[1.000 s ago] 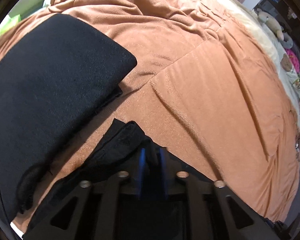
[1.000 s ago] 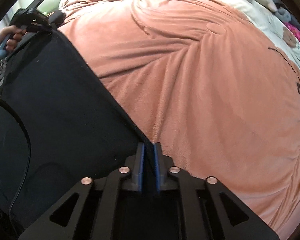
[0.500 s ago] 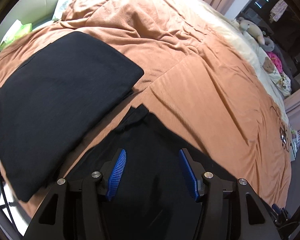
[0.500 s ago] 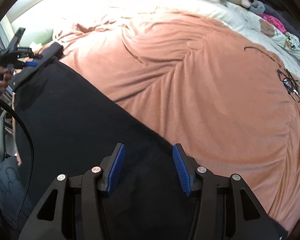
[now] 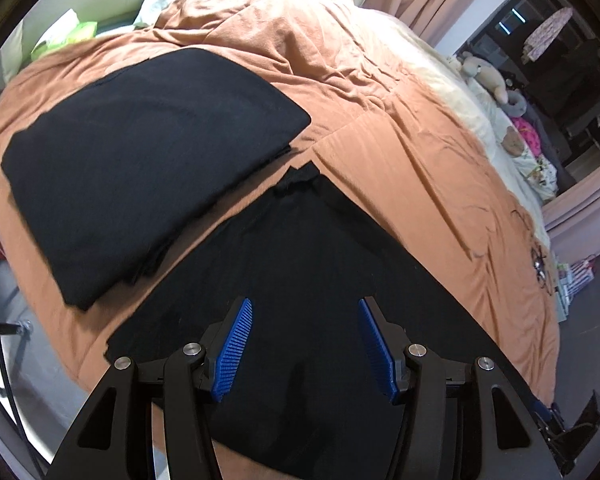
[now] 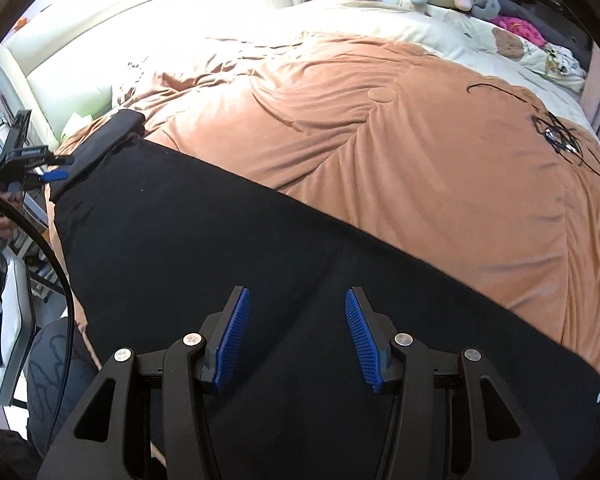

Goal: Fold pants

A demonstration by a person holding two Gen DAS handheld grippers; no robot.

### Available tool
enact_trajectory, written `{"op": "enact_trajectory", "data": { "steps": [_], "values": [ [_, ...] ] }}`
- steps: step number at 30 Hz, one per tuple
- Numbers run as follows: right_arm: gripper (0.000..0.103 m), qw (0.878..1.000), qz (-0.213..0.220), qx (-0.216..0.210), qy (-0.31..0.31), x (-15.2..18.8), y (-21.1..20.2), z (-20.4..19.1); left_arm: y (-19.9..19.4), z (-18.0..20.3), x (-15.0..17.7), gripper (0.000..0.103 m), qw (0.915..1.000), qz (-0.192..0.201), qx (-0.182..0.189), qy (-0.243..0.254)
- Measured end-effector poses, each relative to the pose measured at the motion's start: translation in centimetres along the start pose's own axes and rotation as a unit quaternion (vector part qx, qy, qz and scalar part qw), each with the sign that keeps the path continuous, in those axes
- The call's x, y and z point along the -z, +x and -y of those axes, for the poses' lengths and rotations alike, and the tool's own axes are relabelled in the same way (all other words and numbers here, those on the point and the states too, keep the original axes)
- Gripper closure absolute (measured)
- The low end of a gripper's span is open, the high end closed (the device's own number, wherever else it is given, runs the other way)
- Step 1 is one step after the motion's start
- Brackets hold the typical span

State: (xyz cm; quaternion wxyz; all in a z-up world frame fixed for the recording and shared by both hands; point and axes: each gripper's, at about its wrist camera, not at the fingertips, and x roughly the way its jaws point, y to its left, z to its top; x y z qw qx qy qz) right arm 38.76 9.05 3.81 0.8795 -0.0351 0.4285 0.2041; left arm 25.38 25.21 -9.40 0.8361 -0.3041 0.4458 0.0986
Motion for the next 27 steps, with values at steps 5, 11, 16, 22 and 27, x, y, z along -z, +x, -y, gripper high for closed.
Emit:
{"op": "enact_trajectory", "data": {
  "steps": [5,11,16,22,27],
  "values": [
    [0.055,0.999,0.010,0.001,0.033,1.7,-1.1,-0.3,-1.0,-1.3,1.8,0.046,0.9999,0.005,0.013,0.000],
    [0.055,0.997,0.015,0.001,0.073,3.8,-2.4,-0.9,-2.0,-2.6,3.3,0.046,0.9990,0.023,0.036,0.008],
    [0.055,0.996,0.020,0.006,0.090,5.3,-3.0,-1.5,-1.7,-4.3,4.2,0.046,0.9987,0.016,0.047,-0.011],
    [0.055,0.994,0.004,0.006,0.106,6.8,-2.7,-2.0,-1.2,-7.1,5.2,0.046,0.9973,0.010,0.059,-0.042],
    [0.055,0.993,-0.008,-0.005,0.121,7.2,-2.0,-2.6,-0.3,-8.9,5.8,0.046,0.9950,0.001,0.075,-0.067]
  ]
}}
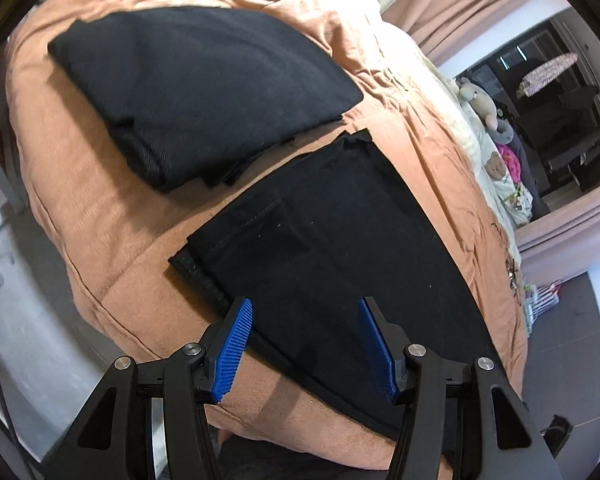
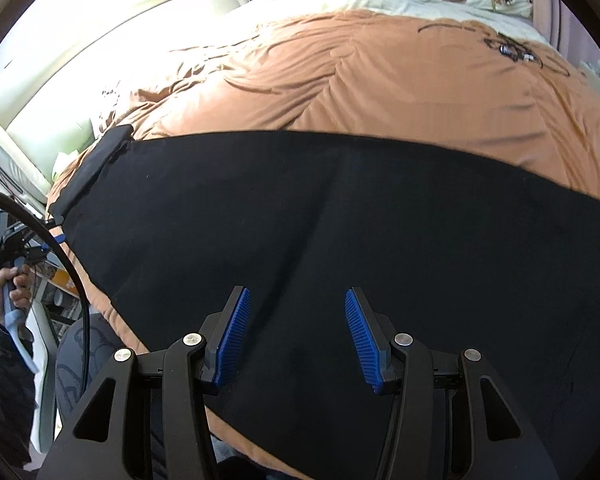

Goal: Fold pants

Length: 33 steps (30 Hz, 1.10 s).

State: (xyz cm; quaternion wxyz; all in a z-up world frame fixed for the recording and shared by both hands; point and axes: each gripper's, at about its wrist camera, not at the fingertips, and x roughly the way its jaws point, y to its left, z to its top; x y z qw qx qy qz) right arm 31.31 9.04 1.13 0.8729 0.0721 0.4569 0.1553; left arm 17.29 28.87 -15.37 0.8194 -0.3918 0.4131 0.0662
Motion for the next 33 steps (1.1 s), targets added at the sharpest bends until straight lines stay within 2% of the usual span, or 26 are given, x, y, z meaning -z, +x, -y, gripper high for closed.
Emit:
{"op": "enact_trajectory", "data": {
  "steps": [12,13,25,33],
  "values": [
    [0.055,1.000,-0.014,-0.007,0.015,0.3,1.3,-0.3,0.2,-2.1,0.9,0.046,0.9992,-0.014,-0.010,-0.036],
    [0.055,1.000,-0.017,-0.008,0.017,0.3,1.5,-0.3,0.2,-2.6,1.0,0.046,0.9988,-0.015,-0.002,-0.047],
    [0.055,0.999,-0.016,-0.010,0.028,0.5,1.9,0.1,-2.3,-3.0,0.3,0.047,0.9970,0.015,0.026,-0.072],
    [0.055,0.999,-0.016,-0.014,0.033,0.9,1.9,0.2,-0.6,-3.5,0.0,0.047,0.9949,0.016,0.025,-0.096]
  ]
}}
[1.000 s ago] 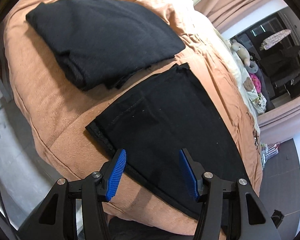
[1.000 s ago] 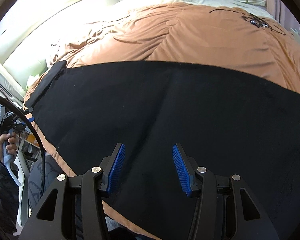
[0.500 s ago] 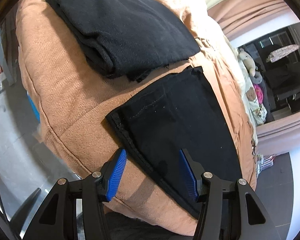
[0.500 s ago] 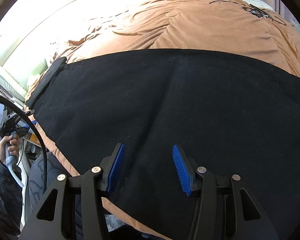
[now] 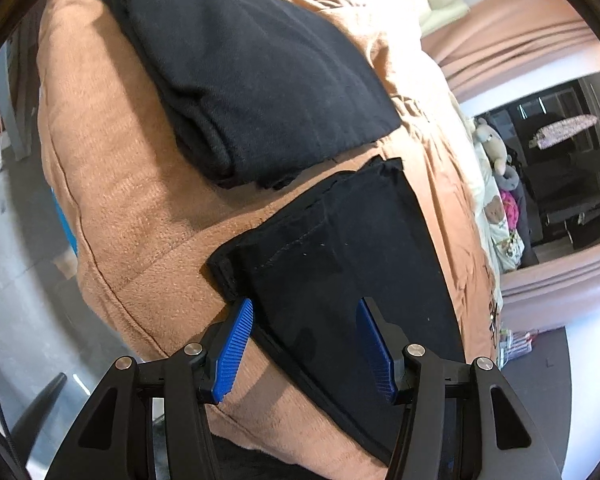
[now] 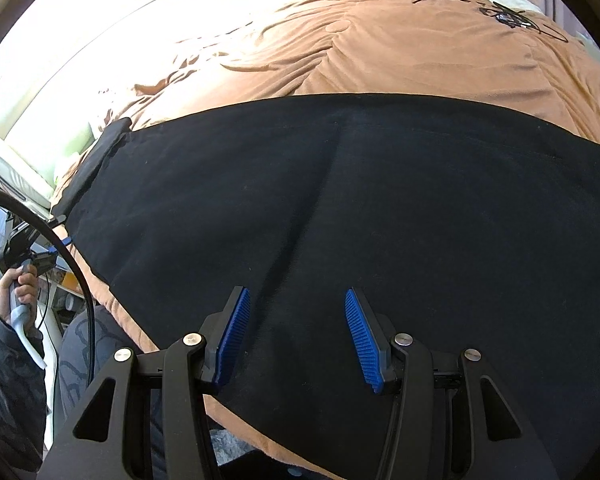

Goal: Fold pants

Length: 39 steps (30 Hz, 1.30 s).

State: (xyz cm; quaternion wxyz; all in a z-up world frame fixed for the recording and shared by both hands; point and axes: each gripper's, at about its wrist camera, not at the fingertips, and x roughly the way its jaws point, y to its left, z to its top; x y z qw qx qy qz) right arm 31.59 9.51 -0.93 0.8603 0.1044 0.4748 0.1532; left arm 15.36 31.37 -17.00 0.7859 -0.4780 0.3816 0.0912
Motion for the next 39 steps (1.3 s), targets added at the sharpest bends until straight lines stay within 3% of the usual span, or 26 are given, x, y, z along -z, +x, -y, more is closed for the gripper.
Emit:
{"op": "enact_trajectory", "data": {
  "steps": [6,8,9,11,20,27,29,31,39],
  "values": [
    [0.055,1.000,-0.003,0.002,0.013,0.3,0.2,0.4,0.5,-0.6,0.3,0.054,0.9999,0.007,-0.011,-0.008],
    [0.055,1.000,-0.003,0.002,0.017,0.3,0.2,0.3,0.6,-0.7,0.1,0.071,0.9996,0.011,-0.025,-0.008],
    [0.055,1.000,-0.003,0.000,0.018,0.3,0.3,0.3,0.7,-0.7,0.0,0.090,0.9991,0.012,-0.039,-0.007],
    [0.055,1.000,-0.005,-0.004,0.020,0.4,0.2,0.2,0.4,-1.1,-0.1,0.101,0.9993,0.015,-0.032,-0.015],
    [0.055,1.000,-0.005,-0.010,0.016,0.3,0.0,0.3,-2.1,-1.4,-0.2,0.102,0.9982,0.047,-0.029,-0.022],
    [0.055,1.000,-0.007,-0.011,0.019,0.5,0.2,0.3,-1.7,-1.4,0.5,0.099,0.9986,0.022,-0.042,-0.022],
    [0.055,1.000,-0.008,-0.010,0.017,0.4,0.3,0.2,-1.8,-1.5,0.6,0.088,0.9989,0.016,-0.036,-0.026],
    [0.055,1.000,-0.009,-0.010,0.016,0.3,0.4,0.1,-1.8,-1.6,0.8,0.062,0.9991,0.013,-0.028,-0.028],
    [0.055,1.000,-0.013,-0.010,0.021,0.3,0.8,0.0,-1.0,-2.2,0.3,0.058,0.9989,0.009,-0.017,-0.042]
  ]
}}
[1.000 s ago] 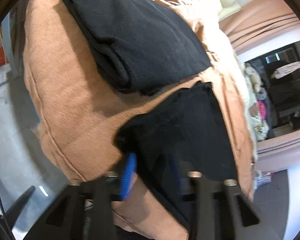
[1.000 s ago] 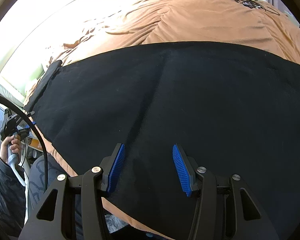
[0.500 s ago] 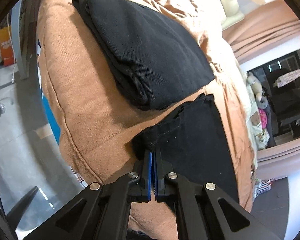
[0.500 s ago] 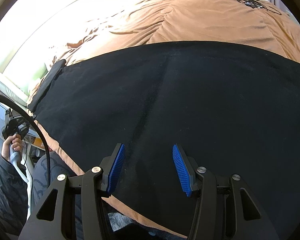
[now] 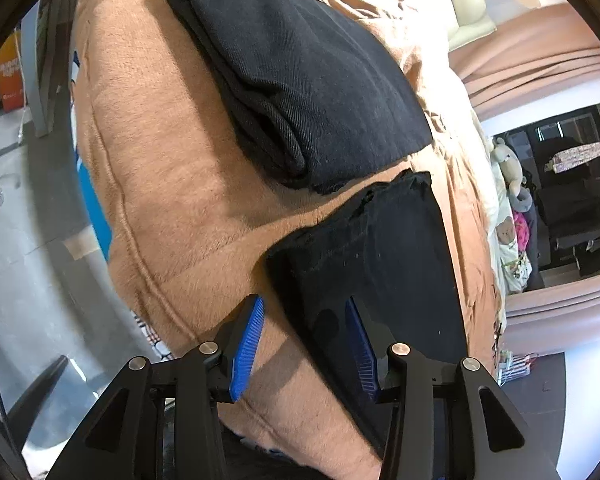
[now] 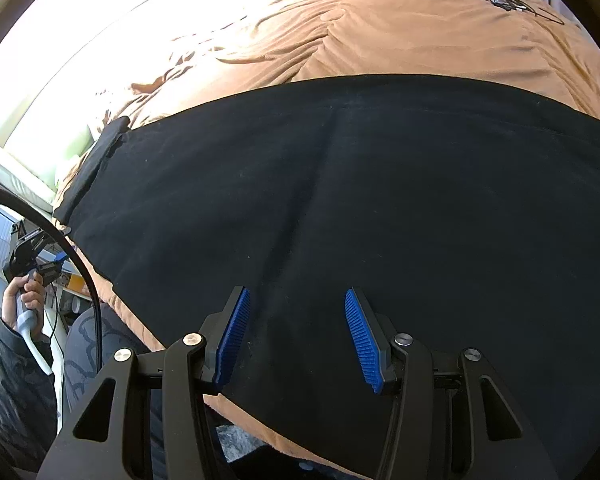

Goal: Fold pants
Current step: 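Close the left gripper on the trouser leg end while the right gripper grips the trousers, then lift the trouser leg with the left gripper while the right gripper holds the trousers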

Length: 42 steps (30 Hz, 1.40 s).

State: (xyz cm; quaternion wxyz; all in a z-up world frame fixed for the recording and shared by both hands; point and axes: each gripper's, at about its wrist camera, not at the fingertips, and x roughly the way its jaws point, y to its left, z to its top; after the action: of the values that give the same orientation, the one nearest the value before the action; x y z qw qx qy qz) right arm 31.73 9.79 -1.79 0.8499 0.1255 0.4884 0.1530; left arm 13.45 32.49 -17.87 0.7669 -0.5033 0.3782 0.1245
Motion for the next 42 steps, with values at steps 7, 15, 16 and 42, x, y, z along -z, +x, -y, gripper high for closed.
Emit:
{"op": "enact_trajectory", "data": {
  "steps": [7,15,16,42],
  "values": [
    [0.055,1.000,0.005,-0.007,0.019,0.3,-0.2,0.1,1.6,-0.5,-1.4,0.058,0.9982,0.016,0.054,-0.017],
    [0.084,1.000,-0.014,-0.019,0.021,1.3,0.5,-0.7,1.4,0.0,1.3,0.059,0.9961,0.016,0.086,0.003],
    [0.087,0.999,-0.017,-0.017,0.022,1.3,0.6,-0.7,1.5,-0.1,1.2,0.059,0.9959,0.018,0.089,0.001],
    [0.102,0.999,-0.014,0.015,0.048,-5.6,6.1,1.4,-1.2,8.1,-2.0,0.098,0.9889,0.047,0.134,0.044]
  ]
}}
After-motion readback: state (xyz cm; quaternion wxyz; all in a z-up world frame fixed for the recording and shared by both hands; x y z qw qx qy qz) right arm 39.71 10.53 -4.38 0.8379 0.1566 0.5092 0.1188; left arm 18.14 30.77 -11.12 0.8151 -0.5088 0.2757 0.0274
